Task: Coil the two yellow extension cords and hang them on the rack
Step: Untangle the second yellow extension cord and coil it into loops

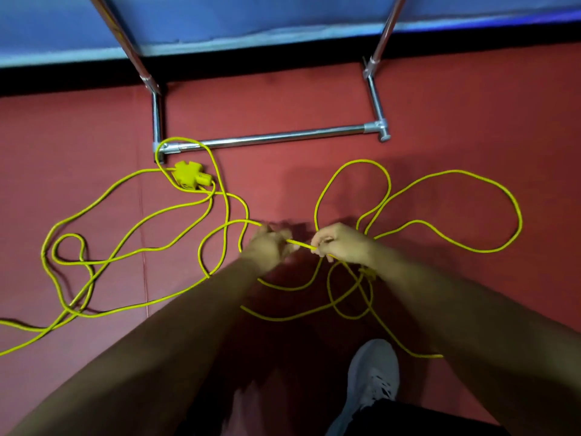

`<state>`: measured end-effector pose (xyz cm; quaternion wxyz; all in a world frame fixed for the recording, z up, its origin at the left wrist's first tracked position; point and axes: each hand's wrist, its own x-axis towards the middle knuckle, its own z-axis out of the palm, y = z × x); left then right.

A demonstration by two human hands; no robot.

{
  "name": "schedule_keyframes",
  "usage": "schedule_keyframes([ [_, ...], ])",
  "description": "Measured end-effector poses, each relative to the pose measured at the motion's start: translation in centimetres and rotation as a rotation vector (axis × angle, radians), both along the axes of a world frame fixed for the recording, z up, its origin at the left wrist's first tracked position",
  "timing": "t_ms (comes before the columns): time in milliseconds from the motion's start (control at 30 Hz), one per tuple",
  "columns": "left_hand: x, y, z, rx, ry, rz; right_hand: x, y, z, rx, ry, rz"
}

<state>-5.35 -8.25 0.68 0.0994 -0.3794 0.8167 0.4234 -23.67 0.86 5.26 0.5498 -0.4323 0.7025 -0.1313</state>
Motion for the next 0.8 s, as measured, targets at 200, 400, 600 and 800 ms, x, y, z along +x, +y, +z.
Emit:
schedule_keyframes([
  [200, 0.2, -3.2, 12.9, -0.075, 0.271, 0.046, -0.6, -1.6, 10.8, -0.125, 0.050, 0.020],
  [400, 2.5, -3.3, 25.8, -0.058, 0.453, 0.325, -1.2, 3.1, 17.8, -0.202, 0.325, 0.069],
  [600, 7.2, -1.5, 31.7, -0.321, 0.216, 0.283, 1.3, 7.0, 25.9, -0.353, 0.082, -0.219],
  [800, 8.5, 3.2, 36.1, -0.219, 0.409, 0.092, 6.5, 5.5, 34.3, -0.610, 0.098, -0.146],
])
